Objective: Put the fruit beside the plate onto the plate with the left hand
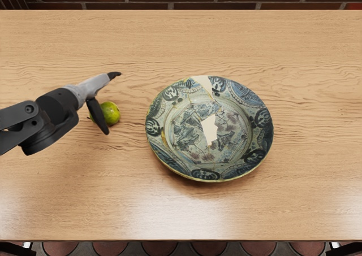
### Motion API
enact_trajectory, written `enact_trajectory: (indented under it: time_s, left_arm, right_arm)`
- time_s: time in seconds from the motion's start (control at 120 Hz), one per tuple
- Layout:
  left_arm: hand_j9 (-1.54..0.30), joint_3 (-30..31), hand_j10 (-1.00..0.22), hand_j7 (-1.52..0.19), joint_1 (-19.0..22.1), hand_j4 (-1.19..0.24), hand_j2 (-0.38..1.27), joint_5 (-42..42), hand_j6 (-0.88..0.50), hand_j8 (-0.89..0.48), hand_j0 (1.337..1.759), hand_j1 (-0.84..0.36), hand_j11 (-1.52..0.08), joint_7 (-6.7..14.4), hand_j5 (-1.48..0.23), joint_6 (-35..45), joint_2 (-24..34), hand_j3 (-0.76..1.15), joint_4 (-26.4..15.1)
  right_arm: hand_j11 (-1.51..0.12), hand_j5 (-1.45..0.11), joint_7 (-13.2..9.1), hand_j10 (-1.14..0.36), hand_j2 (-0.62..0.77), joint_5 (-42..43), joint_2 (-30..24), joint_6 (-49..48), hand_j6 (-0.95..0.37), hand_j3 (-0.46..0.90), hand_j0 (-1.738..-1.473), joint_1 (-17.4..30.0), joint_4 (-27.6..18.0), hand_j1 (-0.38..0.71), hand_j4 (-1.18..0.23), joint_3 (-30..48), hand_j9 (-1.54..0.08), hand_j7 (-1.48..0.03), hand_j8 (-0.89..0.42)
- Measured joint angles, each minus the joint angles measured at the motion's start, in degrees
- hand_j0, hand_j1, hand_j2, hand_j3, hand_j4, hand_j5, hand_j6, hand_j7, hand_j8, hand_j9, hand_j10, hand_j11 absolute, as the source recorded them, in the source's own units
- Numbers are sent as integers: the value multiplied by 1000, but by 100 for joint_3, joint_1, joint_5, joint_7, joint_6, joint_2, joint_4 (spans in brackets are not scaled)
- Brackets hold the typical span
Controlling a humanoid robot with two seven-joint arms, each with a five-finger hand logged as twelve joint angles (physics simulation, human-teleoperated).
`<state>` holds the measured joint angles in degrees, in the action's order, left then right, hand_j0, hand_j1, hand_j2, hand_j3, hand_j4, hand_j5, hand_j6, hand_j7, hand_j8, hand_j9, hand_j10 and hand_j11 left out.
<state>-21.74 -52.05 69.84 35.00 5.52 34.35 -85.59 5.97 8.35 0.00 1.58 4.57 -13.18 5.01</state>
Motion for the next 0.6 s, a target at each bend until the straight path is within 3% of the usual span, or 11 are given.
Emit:
enact_trajectory:
  time_s: [0.6]
  left_arm:
    - [-432, 132, -335, -432, 213, -336, 70, 105, -337, -337, 1658, -47, -432, 0, -432, 349, 1, 0, 25]
  right_arm:
    - [-20, -20, -2, -15, -3, -1, 0, 0, -15, 0, -1658, 0, 0, -331, -15, 0, -20, -20, -15]
